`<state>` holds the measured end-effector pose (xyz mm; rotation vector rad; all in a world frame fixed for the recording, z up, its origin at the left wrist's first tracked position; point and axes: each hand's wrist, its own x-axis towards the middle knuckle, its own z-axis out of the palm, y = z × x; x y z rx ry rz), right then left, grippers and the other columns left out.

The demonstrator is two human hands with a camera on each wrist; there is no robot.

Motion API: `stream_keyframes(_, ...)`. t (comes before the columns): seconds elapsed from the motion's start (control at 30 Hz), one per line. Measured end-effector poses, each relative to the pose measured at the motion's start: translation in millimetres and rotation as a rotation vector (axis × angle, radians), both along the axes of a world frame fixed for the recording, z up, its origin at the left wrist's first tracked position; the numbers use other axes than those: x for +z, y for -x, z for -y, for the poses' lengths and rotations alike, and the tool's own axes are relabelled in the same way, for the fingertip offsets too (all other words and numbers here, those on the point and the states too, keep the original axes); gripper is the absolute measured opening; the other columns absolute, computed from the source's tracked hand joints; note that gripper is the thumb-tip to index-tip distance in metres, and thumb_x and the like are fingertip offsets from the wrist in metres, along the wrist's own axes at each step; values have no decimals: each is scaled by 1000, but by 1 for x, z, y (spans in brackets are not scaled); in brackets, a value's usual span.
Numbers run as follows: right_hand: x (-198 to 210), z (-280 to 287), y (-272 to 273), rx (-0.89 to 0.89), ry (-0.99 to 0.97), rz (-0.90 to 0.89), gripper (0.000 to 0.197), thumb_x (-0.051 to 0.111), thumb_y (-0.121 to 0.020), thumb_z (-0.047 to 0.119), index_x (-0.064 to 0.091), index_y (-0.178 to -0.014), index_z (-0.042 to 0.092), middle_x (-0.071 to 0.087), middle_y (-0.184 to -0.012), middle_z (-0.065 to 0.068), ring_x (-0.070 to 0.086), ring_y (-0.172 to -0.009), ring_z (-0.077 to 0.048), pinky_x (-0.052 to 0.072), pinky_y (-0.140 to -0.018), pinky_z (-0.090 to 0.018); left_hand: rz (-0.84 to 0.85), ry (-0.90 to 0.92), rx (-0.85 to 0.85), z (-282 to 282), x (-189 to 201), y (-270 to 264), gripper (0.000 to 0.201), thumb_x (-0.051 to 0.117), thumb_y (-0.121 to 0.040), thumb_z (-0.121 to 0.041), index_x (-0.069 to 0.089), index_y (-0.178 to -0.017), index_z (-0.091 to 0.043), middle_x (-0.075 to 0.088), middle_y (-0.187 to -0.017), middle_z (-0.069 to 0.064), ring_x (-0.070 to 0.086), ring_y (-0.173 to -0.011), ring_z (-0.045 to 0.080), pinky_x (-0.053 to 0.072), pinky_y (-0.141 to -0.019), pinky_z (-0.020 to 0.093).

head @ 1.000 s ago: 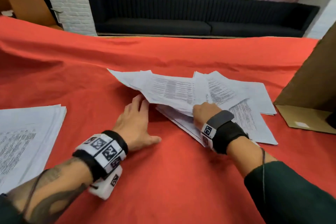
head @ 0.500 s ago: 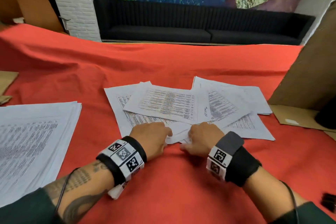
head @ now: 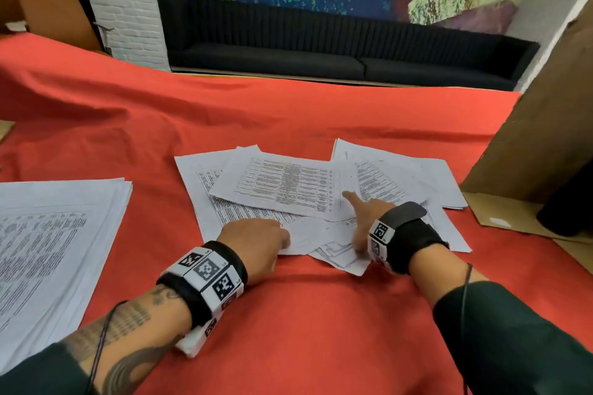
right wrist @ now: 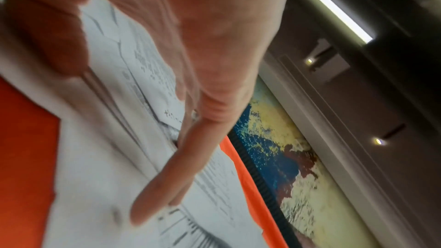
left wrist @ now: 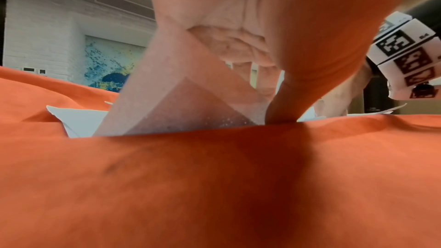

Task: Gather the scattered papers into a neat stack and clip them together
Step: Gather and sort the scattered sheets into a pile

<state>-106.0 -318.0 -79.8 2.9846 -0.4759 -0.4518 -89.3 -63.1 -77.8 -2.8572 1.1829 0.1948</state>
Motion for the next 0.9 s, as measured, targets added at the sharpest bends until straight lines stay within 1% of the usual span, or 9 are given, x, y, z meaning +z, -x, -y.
stream_keyframes(0.1,6,10,-9,125,104,-65,110,76,-60,38,12,-148,53,57,-96,-5,69,-98,-34,56,-85,-42,-5,6,11,1,2,1,37,54,-95,-29,58,-130,-38,59,-129,-11,60,-121,23,52,-89,39)
stream_keyframes(0.2,12,6,-7,165,236,19,56,65,-87,32,45,-139,39,62,-101,-4,69,-101,-34,56,-81,-40,-5,4,2,2,4,2,36,55,-95,-30,58,-131,-37,60,-128,-10,61,-118,23,54,-89,39)
stream_keyframes(0.3,12,10,-7,168,231,110,17,48,-96,10,61,-106,13,61,-95,-10,69,-99,-37,54,-80,-41,-18,43,35,1,4,0,38,59,-94,-43,57,-131,-37,61,-130,-11,60,-120,21,53,-93,39)
stream_keyframes(0.37,14,18,-4,147,137,166,14,47,-93,4,52,-85,15,51,-81,-7,66,-92,-35,46,-72,-36,-93,158,119,-3,3,-6,61,64,-83,-68,54,-135,-38,60,-134,-14,58,-124,17,51,-100,38)
stream_keyframes(0.53,26,34,23,151,-204,796,38,52,-78,-6,74,-104,10,73,-101,-17,68,-96,-37,50,-82,-33,-179,1071,457,-28,22,-32,107,62,-59,-92,49,-139,-23,54,-133,-4,60,-115,18,50,-100,36)
stream_keyframes(0.63,42,35,49,314,-359,1177,31,64,-72,-15,78,-94,3,75,-106,-13,68,-100,-22,42,-96,-7,-72,1467,626,-50,43,-58,100,47,-65,-90,53,-131,-16,55,-132,3,56,-115,20,42,-94,28)
stream_keyframes(0.7,55,29,63,302,-490,1216,33,66,-73,-18,80,-89,7,74,-115,-3,67,-107,-12,46,-97,-12,-192,1278,614,-54,52,-71,102,55,-62,-93,51,-135,-22,54,-135,0,54,-121,20,43,-99,33)
stream_keyframes(0.77,66,19,71,265,-727,1183,37,50,-72,-8,80,-89,5,74,-119,-1,67,-113,-11,49,-95,-18,-345,823,473,-48,52,-72,109,69,-56,-91,45,-143,-28,52,-137,-8,55,-123,18,46,-104,39)
stream_keyframes(0.9,77,6,69,128,-1525,1170,40,48,-68,8,77,-92,-8,74,-112,-25,68,-115,-26,52,-99,-29,-467,140,183,-20,31,-56,110,77,-69,-74,30,-157,-28,48,-154,-5,55,-129,17,39,-112,28)
